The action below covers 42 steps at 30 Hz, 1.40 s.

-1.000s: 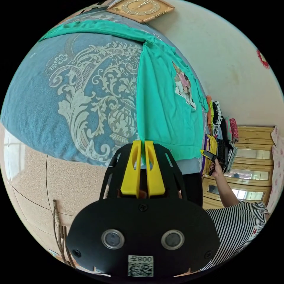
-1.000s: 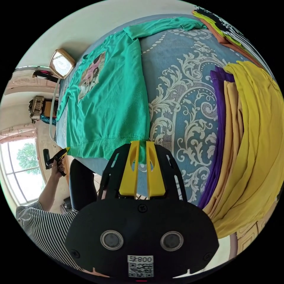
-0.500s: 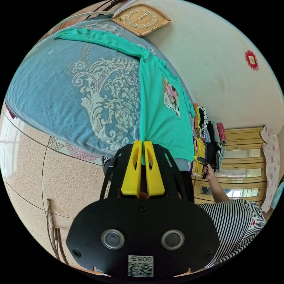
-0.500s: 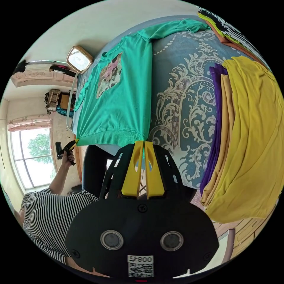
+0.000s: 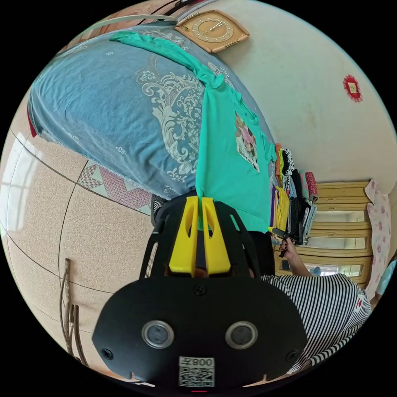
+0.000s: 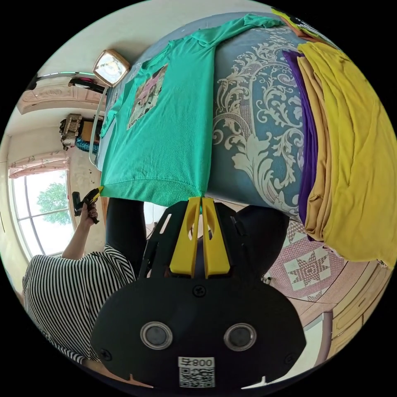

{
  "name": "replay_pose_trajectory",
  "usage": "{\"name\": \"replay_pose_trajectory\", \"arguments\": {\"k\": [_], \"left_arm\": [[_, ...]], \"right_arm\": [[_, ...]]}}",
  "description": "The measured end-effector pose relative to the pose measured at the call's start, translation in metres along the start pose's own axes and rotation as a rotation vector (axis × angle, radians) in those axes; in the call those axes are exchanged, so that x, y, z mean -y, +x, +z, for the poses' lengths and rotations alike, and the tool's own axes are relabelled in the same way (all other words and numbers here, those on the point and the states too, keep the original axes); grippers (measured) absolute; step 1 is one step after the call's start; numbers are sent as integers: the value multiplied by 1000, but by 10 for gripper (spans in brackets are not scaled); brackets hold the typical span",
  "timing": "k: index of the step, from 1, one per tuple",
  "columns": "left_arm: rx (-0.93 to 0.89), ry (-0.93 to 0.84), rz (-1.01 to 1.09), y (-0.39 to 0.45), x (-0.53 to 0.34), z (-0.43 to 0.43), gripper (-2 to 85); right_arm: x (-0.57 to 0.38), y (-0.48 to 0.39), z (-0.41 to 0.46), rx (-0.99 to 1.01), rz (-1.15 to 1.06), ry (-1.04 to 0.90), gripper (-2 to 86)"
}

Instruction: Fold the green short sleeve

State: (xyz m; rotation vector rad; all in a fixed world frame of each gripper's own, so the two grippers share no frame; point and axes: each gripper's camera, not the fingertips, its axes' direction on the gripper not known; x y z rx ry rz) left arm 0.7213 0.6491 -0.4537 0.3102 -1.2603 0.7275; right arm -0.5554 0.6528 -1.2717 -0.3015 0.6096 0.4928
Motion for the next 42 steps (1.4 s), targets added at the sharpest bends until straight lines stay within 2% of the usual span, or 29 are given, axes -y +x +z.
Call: {"name": "replay_pose_trajectory", "arguments": {"k": [4, 9, 15, 18, 21, 27, 32, 38, 42], "left_arm": [[26, -14, -16, 4, 13, 10, 19], [96, 75, -59, 6, 29, -6, 18], [63, 164, -13, 35, 80, -11, 16], [70, 126, 79, 70, 138, 10, 18], [79, 94, 169, 111, 208, 37, 22], [175, 91, 299, 185, 356, 82, 44], [263, 159, 290, 212, 453, 94, 53], [376, 197, 205, 221, 534, 101, 60], [411, 136, 144, 223, 568, 122, 47]], "right_arm": [[19, 7, 20, 19, 59, -1, 5], [31, 6, 16, 49, 62, 36, 5], [49, 7, -25, 85, 130, 195, 1], [107, -19, -59, 59, 61, 282, 1], [206, -67, -83, -40, -72, 305, 1], [428, -160, -100, -351, -268, 273, 5], [575, -210, -94, -519, -356, 251, 31], [681, -235, -76, -639, -406, 192, 63], [724, -249, -58, -683, -434, 154, 66]]}}
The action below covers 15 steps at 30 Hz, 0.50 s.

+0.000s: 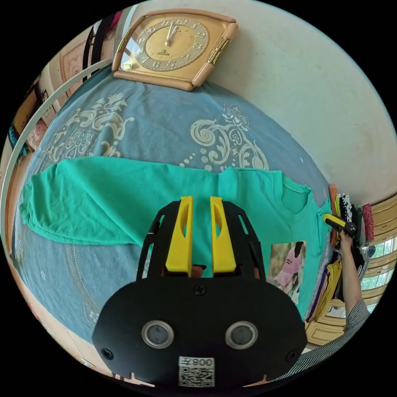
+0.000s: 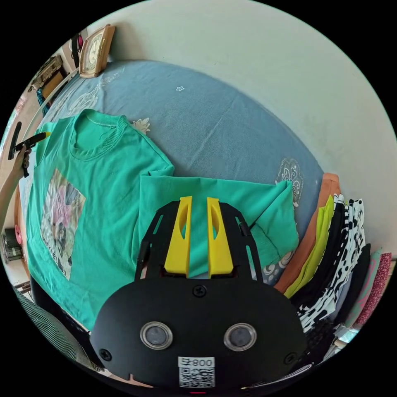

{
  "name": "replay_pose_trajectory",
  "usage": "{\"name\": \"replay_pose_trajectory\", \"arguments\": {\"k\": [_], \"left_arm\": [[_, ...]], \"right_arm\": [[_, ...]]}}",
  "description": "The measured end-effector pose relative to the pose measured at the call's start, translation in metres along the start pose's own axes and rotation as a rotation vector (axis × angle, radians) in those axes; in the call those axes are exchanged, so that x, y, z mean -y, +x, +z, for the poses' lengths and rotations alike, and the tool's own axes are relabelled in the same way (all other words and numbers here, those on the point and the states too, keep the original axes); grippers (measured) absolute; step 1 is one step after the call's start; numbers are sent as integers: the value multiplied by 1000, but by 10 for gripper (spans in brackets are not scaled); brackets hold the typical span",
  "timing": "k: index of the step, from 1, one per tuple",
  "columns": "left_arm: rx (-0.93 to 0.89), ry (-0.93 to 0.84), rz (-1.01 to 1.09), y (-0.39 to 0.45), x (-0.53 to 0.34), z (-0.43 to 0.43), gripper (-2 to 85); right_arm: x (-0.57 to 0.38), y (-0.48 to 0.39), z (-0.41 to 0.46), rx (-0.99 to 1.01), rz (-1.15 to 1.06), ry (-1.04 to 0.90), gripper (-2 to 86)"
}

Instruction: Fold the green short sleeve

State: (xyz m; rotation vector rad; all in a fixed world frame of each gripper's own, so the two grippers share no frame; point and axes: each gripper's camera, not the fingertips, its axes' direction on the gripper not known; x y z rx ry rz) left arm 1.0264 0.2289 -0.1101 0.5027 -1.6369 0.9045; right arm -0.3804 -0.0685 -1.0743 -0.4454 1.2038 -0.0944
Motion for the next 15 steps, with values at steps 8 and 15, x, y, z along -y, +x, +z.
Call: {"name": "replay_pose_trajectory", "arguments": {"k": [8, 15], "left_arm": [[37, 52, 1, 29, 45, -10, 6], [65, 74, -43, 46, 78, -25, 2]], "right_arm": [[49, 19, 3, 3, 33, -24, 12], [32, 77, -12, 1, 271, 5, 2]]}}
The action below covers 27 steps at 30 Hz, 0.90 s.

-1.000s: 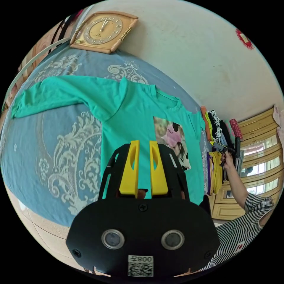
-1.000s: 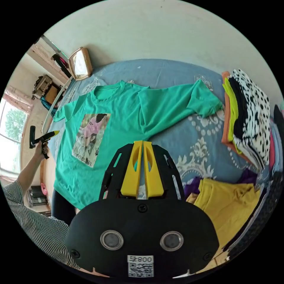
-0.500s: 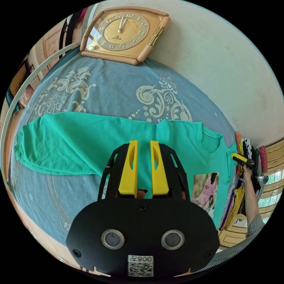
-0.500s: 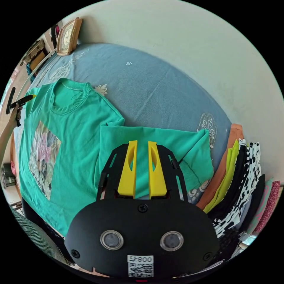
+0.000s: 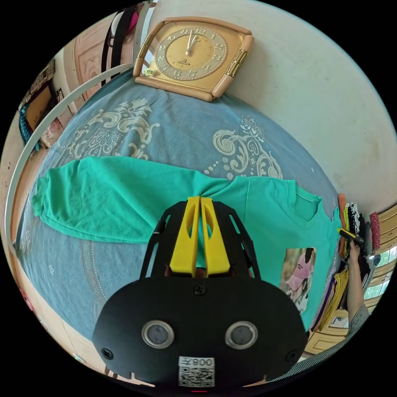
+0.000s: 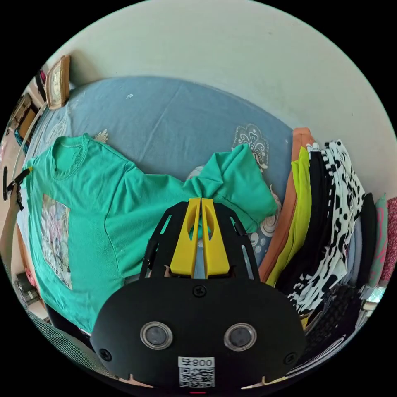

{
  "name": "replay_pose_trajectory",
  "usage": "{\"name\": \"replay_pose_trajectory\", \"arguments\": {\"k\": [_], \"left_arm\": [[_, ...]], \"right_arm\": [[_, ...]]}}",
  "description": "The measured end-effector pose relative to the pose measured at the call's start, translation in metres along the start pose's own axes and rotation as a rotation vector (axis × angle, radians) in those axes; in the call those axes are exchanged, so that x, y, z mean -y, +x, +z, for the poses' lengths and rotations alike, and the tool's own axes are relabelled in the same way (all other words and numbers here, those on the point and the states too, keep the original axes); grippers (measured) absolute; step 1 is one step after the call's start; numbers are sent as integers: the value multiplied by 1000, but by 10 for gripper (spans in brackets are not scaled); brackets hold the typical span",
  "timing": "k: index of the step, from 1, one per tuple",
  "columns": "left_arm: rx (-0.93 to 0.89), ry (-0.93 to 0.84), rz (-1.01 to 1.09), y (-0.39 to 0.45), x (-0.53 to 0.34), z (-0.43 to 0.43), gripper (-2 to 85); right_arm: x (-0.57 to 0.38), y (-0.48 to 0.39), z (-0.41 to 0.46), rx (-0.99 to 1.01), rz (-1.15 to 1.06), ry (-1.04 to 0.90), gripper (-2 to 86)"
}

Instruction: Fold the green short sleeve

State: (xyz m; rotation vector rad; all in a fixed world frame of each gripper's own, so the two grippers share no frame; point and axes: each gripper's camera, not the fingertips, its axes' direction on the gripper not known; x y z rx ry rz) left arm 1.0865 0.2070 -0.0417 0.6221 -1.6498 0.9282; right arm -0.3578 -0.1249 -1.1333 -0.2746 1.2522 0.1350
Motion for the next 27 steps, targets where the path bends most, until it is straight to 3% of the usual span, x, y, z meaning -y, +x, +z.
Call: {"name": "replay_pose_trajectory", "arguments": {"k": [11, 16, 20, 23, 27], "left_arm": [[36, 18, -1, 59, 42, -14, 3], [-26, 123, 4, 97, 59, -40, 5], [-91, 224, 115, 153, 67, -67, 4], [-151, 179, 274, 216, 80, -61, 3], [-122, 127, 380, 303, 111, -43, 2]], "right_arm": [[2, 20, 1, 65, 139, 46, 1], [-6, 22, -15, 134, 164, 131, 2], [-31, 17, -40, 197, 199, 269, 2], [-37, -16, -46, 286, 123, 326, 2], [-14, -80, -46, 240, -17, 320, 1]]}}
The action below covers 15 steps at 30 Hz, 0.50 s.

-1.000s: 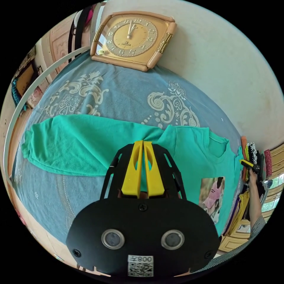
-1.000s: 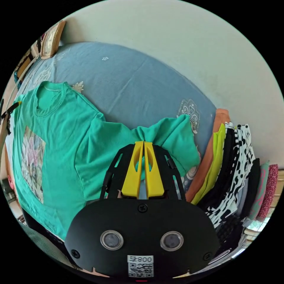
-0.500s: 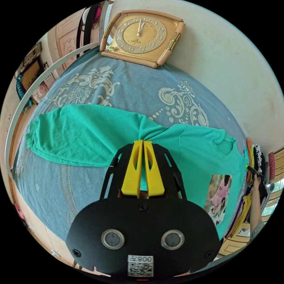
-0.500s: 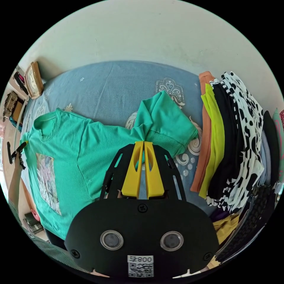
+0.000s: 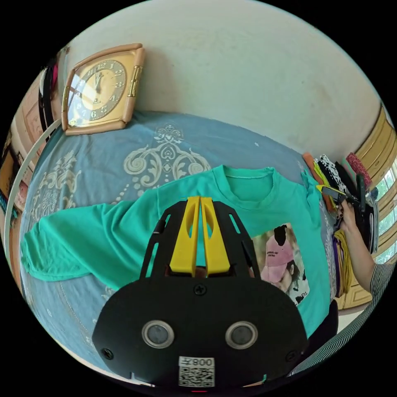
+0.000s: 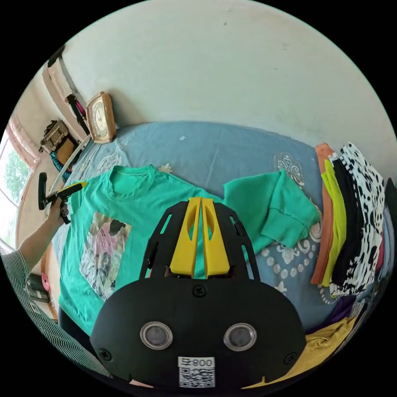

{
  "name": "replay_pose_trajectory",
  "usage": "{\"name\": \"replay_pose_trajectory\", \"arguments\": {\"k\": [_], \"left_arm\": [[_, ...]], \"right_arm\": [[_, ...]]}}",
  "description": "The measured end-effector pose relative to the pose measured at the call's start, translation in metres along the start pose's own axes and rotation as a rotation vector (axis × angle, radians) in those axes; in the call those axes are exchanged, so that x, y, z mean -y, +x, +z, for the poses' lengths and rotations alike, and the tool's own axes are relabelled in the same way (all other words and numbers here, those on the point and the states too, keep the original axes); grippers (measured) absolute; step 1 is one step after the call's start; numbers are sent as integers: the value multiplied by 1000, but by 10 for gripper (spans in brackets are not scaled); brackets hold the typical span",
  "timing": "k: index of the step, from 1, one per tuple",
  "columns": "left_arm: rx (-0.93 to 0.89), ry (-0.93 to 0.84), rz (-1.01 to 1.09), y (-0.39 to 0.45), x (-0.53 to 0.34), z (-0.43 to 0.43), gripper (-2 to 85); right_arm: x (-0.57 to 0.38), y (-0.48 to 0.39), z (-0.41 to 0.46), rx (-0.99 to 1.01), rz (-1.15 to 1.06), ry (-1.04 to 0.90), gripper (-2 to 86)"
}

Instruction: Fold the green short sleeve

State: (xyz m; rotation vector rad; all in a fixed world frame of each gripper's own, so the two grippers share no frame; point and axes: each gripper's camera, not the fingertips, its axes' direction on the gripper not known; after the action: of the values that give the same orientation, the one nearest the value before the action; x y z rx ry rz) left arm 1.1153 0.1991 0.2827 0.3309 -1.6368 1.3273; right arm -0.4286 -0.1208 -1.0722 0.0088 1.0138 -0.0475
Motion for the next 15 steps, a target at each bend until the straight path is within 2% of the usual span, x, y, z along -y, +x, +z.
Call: {"name": "replay_pose_trajectory", "arguments": {"k": [3, 6, 10, 12, 15], "left_arm": [[0, -65, 2, 31, 39, 27, 2], [107, -117, 40, 58, 66, 49, 2], [73, -72, 2, 76, 88, 45, 2], [61, -75, 10, 91, 105, 43, 2], [56, -96, -7, 110, 127, 39, 1]], "right_arm": [[20, -36, 26, -123, -45, -43, 1], [26, -58, 38, -86, -112, -27, 1], [24, -61, 100, -116, -119, -202, 1], [17, -60, 97, -93, -126, -111, 1], [12, -56, 100, -52, -107, -151, 1]]}}
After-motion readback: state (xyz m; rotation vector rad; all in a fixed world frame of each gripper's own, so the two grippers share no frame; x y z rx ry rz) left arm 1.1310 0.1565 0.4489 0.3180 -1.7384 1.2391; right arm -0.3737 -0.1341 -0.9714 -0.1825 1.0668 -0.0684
